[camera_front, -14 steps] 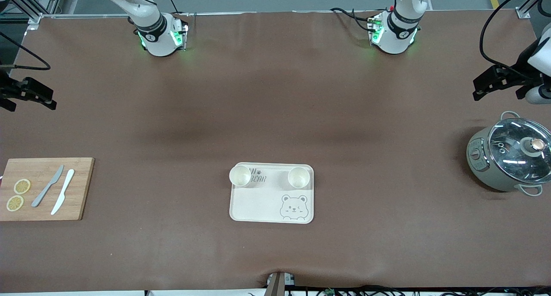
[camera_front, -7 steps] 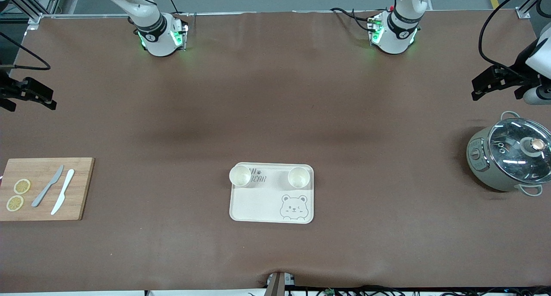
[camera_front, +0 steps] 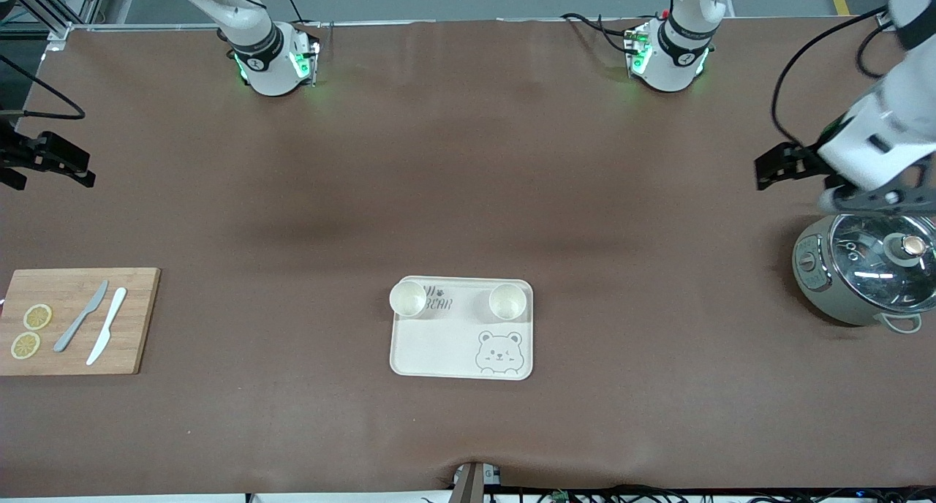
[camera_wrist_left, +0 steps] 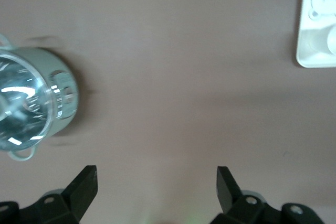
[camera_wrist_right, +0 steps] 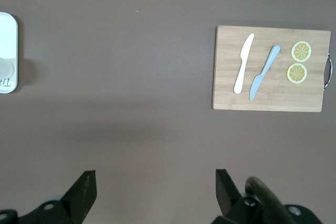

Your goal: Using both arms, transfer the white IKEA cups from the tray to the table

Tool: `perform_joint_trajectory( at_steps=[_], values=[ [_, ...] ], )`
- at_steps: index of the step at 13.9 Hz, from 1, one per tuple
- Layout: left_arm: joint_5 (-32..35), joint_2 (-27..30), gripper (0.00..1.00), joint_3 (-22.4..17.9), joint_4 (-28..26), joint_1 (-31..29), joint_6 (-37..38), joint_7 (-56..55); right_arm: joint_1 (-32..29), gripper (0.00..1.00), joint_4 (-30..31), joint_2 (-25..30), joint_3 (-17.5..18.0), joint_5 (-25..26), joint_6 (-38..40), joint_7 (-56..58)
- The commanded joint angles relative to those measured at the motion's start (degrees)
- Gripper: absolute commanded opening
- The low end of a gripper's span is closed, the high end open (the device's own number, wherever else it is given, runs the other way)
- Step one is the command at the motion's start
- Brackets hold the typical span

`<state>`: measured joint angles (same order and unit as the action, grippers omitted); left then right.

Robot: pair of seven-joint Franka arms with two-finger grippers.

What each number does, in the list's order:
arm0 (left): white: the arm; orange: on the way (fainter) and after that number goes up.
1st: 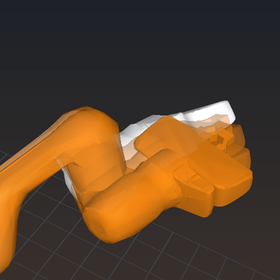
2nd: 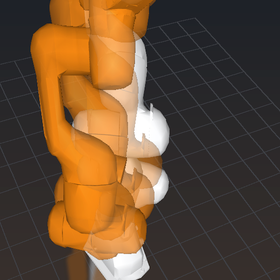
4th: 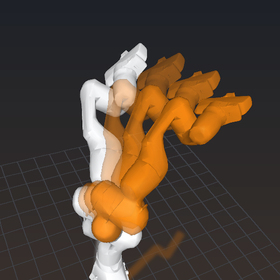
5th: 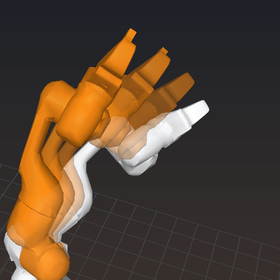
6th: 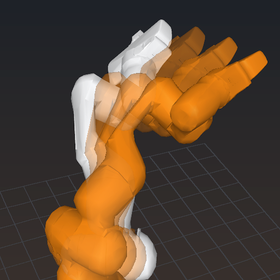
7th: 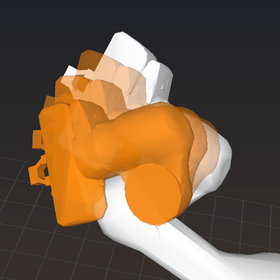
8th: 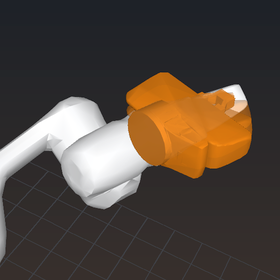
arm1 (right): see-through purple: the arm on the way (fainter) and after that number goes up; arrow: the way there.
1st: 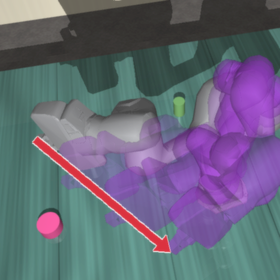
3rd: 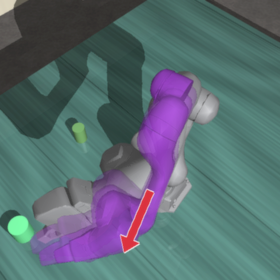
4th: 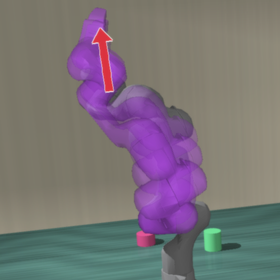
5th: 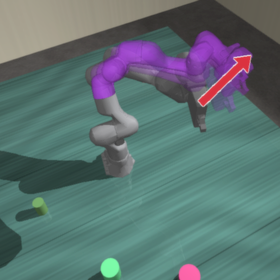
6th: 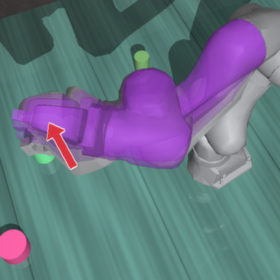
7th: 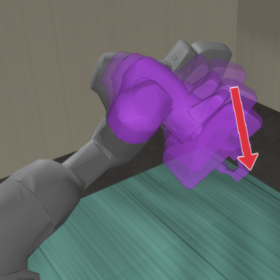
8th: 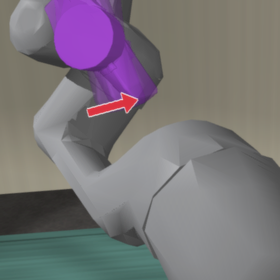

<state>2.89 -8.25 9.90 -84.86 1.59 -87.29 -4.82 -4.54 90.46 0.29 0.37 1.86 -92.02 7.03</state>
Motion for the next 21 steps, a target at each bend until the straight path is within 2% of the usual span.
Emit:
perform_joint_trajectory(
  at_steps=[1, 4, 7, 12, 15, 18, 19, 21],
  values=[
    [1.0, -4.1, 1.00, 2.0, 1.3, 3.2, -3.0, -0.7, -0.8, 1.00, -2.7, -1.2, 0.4, -1.6, 0.3, 0.4],
    [1.1, -9.1, 1.00, 2.0, 1.2, 7.8, -8.0, -7.3, -0.8, 1.00, -3.8, -2.7, 0.4, -1.5, 0.3, 0.4],
    [2.0, -15.7, 1.00, 2.0, 1.3, 12.9, -15.7, -16.1, -1.0, 1.00, -4.1, -7.1, 0.4, -1.4, 0.1, 0.6],
    [2.0, -26.6, 1.00, 1.7, 1.5, 17.6, -33.4, -29.2, -1.1, 1.00, -3.8, -9.0, 0.4, -1.0, -1.3, 0.4],
    [2.1, -30.9, 1.00, 1.5, 1.5, 20.0, -41.4, -35.2, -0.2, 1.00, -3.8, -11.7, 0.5, -1.7, -3.9, -0.3],
    [2.0, -33.6, 1.00, 1.4, 1.5, 21.6, -45.4, -37.1, 1.6, 1.00, -3.8, -13.4, 0.6, -1.8, -4.7, -1.1],
    [2.0, -34.3, 0.97, 1.4, 1.5, 22.2, -45.8, -38.3, 1.9, 1.00, -3.8, -15.0, 0.6, -1.8, -6.5, -1.4],
    [2.0, -35.5, 0.73, 1.3, 1.5, 22.8, -46.4, -40.0, 2.9, 1.00, -3.8, -18.6, 0.7, -3.8, -10.4, -2.8]
  ],
)
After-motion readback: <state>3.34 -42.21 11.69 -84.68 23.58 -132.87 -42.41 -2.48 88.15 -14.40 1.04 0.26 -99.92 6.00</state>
